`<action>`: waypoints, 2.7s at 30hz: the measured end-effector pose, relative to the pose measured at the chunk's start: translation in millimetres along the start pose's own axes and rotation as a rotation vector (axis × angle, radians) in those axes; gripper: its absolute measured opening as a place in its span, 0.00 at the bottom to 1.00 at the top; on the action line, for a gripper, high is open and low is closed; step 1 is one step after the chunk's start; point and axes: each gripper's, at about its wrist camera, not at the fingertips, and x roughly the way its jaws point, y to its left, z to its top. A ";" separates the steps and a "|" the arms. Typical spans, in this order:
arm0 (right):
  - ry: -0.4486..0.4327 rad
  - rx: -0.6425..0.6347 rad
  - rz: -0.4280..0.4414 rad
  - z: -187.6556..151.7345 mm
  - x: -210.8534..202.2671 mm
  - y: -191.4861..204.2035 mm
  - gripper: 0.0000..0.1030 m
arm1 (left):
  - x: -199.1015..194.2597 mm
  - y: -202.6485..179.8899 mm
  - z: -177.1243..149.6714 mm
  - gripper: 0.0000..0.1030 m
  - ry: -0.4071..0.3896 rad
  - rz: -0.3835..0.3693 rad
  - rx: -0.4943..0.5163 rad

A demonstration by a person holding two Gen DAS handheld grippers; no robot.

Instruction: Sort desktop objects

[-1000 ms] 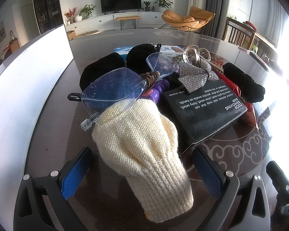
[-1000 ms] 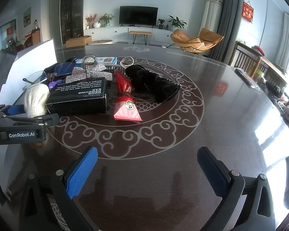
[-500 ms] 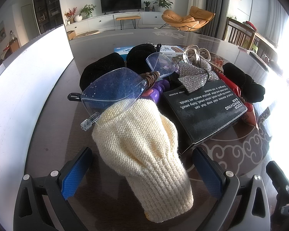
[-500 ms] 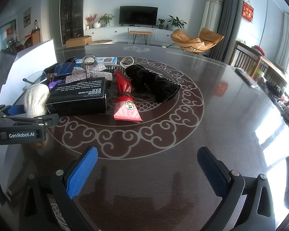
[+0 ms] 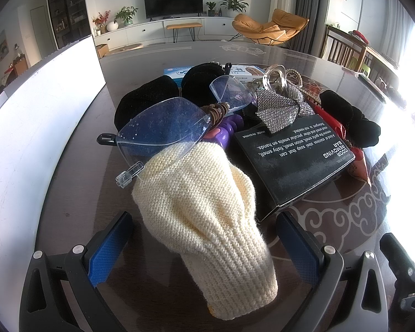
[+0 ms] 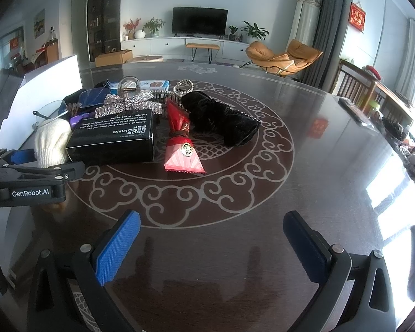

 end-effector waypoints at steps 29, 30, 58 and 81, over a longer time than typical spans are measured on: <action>0.007 -0.006 -0.011 -0.2 1.2 -0.4 1.00 | 0.3 0.1 -0.3 1.00 -0.001 0.001 -0.001; 0.007 -0.005 -0.008 -0.2 1.0 -0.9 1.00 | 0.3 0.1 -0.3 1.00 -0.001 0.001 -0.001; 0.008 -0.007 -0.002 0.1 1.8 -0.6 1.00 | 0.5 0.0 -0.6 1.00 -0.002 0.002 -0.002; 0.042 -0.061 -0.023 0.0 11.7 8.4 1.00 | -20.4 14.6 -23.3 1.00 0.057 -0.070 0.102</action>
